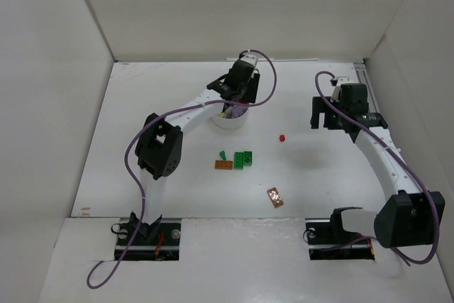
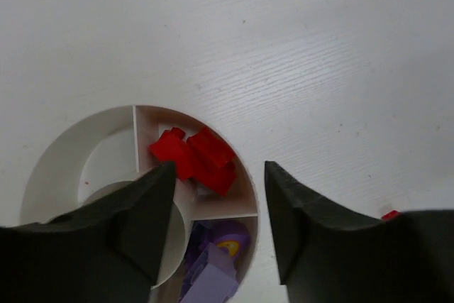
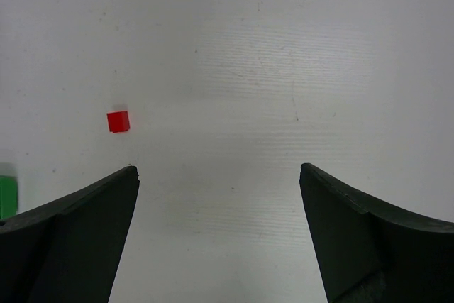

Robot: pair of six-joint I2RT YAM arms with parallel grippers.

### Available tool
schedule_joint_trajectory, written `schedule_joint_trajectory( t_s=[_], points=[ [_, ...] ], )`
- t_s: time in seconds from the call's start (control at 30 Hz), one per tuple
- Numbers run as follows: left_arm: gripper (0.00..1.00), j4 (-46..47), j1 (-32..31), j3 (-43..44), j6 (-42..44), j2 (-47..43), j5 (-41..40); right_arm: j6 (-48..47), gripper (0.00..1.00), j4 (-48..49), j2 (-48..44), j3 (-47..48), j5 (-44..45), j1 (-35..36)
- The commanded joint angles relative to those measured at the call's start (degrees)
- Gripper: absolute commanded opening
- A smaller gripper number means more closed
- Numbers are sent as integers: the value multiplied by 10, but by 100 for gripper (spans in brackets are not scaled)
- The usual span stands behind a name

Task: Sort the legos into containers by color

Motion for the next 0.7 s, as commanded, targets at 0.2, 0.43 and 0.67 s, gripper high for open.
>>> schedule_joint_trajectory(
  t_s=[0.2,0.43,0.67],
  points=[
    [100,45,3,-41,-18,-136,44,-27,100,79,73,22,-67,55],
    [100,57,3,-161,-63,-296,50,-8,97,102,190,52,12,157],
    [100,44,8,-357,-139,-484,-15,25,75,138,290,68,41,182]
  ],
)
